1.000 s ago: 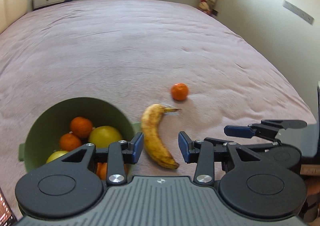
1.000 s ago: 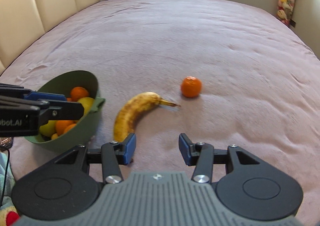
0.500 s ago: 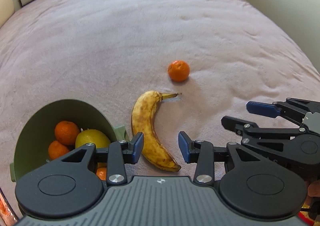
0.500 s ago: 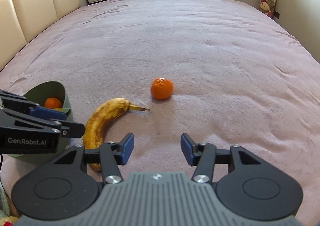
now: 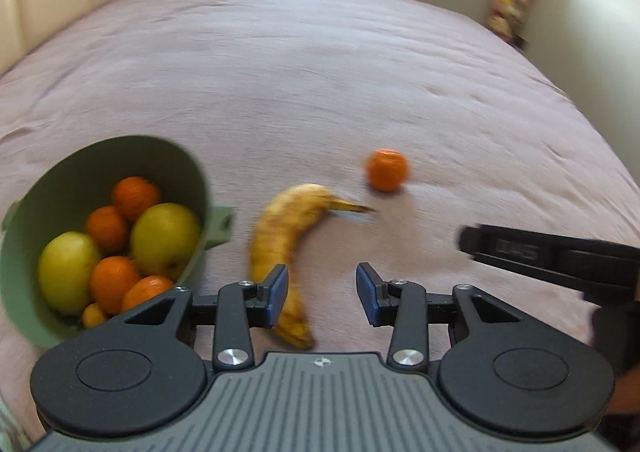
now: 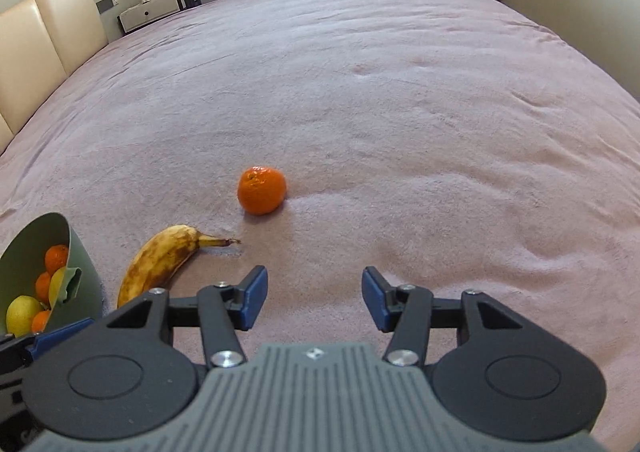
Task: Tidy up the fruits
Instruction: 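Move the left tool to the banana while the right tool approaches the mandarin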
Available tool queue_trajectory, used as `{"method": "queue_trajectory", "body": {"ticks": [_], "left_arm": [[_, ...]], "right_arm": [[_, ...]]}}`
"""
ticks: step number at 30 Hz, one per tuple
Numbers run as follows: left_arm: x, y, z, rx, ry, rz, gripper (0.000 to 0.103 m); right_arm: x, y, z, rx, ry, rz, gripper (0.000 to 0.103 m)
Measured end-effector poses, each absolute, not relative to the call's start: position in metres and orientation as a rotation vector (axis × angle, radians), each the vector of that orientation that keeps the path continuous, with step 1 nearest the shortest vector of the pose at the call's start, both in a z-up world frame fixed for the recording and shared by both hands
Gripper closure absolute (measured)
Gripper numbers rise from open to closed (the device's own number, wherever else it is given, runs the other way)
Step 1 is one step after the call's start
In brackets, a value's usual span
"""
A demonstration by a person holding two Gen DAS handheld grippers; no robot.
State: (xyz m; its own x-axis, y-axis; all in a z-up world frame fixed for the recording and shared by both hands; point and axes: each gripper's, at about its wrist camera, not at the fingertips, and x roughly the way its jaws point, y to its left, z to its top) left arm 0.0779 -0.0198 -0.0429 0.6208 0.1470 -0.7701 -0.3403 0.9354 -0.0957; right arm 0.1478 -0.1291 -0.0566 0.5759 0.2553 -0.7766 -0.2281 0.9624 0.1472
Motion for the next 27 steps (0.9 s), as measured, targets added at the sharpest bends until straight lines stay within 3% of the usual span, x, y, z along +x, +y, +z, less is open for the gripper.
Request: {"method": "queue_trajectory", "body": {"ticks": [19, 27], "left_arm": [[0.1, -0.018, -0.092, -0.125, 0.93, 0.415, 0.057], [0.098, -0.013, -0.084, -0.206, 0.898, 0.381, 0.063]], "right_arm": [[0.16, -0.115, -0.086, 0.034, 0.964, 0.328, 0.052], [0.161, -0.117, -0.088, 0.042, 0.969, 0.318, 0.052]]}}
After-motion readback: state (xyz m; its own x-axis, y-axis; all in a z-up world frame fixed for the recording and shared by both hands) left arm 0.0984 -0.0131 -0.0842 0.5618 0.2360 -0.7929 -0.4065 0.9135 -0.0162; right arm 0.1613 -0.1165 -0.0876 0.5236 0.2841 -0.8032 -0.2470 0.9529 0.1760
